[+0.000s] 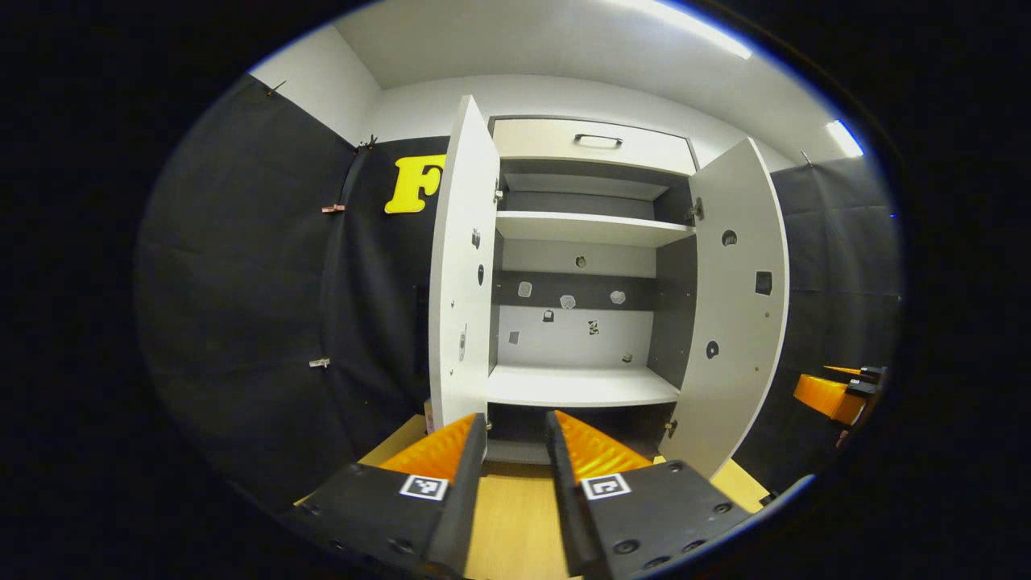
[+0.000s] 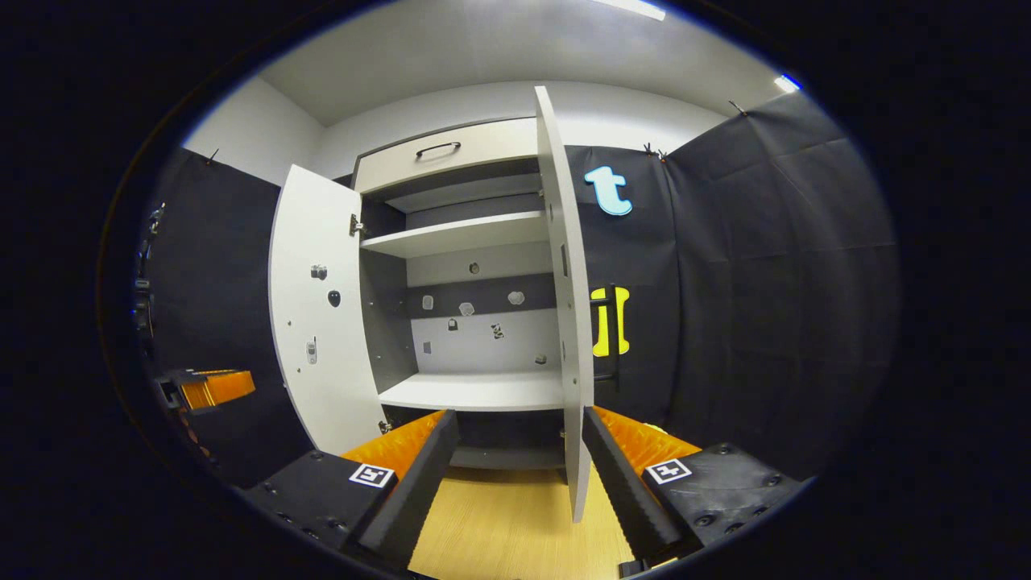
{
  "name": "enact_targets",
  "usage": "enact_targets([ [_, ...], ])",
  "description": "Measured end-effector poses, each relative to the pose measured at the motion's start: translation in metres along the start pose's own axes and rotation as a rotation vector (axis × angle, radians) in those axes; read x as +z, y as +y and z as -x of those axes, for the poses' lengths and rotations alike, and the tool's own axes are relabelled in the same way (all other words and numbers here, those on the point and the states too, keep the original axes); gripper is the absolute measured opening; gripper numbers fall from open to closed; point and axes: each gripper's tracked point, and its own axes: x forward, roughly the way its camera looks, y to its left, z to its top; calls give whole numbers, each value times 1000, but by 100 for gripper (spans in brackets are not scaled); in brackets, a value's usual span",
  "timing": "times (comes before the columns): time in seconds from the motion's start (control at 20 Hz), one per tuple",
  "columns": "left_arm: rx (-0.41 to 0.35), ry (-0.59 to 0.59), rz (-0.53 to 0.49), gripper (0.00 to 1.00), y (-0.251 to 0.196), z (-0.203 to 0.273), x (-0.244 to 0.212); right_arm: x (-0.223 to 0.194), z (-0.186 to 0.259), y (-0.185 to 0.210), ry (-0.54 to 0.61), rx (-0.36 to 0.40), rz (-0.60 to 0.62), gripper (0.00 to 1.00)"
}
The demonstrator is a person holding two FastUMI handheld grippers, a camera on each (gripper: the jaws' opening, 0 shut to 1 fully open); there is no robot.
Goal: Open the right door of the double-door shoe cabinet with the right hand, and open the left door with the left hand.
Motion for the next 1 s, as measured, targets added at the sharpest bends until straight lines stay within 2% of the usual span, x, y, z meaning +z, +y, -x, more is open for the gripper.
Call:
enact_targets([
  [0.05, 8, 1, 8, 55, -3, 3, -2, -5, 2, -3, 8, 2, -3, 98],
  [0.1, 11, -8, 12, 72, -6, 4, -2, -10, 4, -7, 18, 1, -1, 98],
  [0.15, 18, -19, 11, 80, -9, 6, -1, -15, 5, -11, 29, -6, 5, 98],
  [0.2, 19, -29, 2, 93, -10, 8, 2, -19, 6, -15, 40, -13, 11, 98],
  [0.65, -18, -35, -34, 95, -13, -17, -3, -31, -6, -22, 68, -71, 9, 98],
  [1.0, 8, -43, -26, 95, 12, -23, -12, -45, -14, -5, 60, -103, -10, 98],
])
